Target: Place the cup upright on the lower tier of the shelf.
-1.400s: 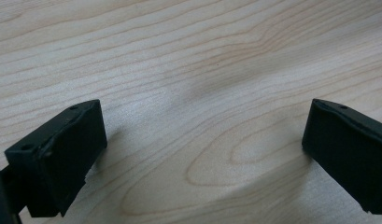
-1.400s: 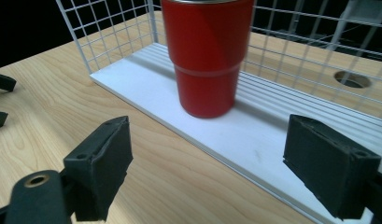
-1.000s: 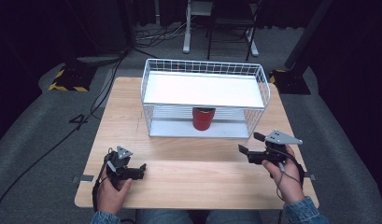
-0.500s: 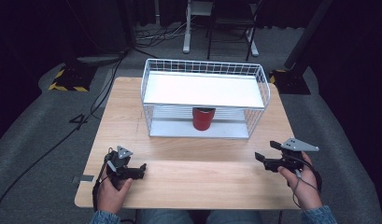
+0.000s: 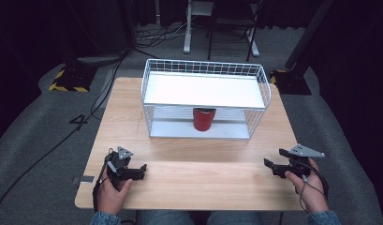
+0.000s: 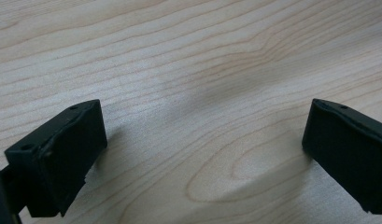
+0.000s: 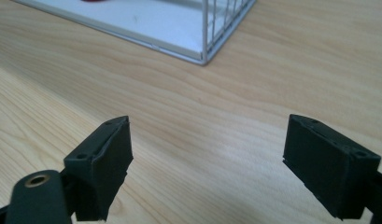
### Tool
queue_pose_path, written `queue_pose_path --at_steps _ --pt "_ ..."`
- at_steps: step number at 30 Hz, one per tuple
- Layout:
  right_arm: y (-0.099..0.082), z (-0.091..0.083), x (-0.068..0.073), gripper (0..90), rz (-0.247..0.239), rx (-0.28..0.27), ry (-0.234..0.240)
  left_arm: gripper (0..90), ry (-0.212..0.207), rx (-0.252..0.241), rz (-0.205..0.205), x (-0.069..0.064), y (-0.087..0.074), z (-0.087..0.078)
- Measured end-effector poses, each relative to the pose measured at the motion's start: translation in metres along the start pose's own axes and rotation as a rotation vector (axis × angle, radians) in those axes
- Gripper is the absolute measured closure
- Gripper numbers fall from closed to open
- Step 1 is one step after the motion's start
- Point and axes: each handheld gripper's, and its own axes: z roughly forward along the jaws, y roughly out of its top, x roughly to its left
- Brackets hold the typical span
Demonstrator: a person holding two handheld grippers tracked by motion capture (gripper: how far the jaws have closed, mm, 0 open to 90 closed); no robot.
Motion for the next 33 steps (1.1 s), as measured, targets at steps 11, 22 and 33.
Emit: queue_pose_path --at_steps 11,22,33 --pt "-0.02 0.003 -0.013 15.8 0.009 0.061 -0.014 0.1 0.0 0.001 -0.001 0.0 0.0 0.0" --pt "-0.028 0.007 -0.014 15.8 -0.021 0.103 -0.019 0.1 0.0 0.0 -0.001 0.0 0.0 0.0" --pt "-0.03 0.009 -0.01 13.5 -0.02 0.119 -0.06 0.1 -0.001 0.0 -0.001 0.0 0.0 0.0"
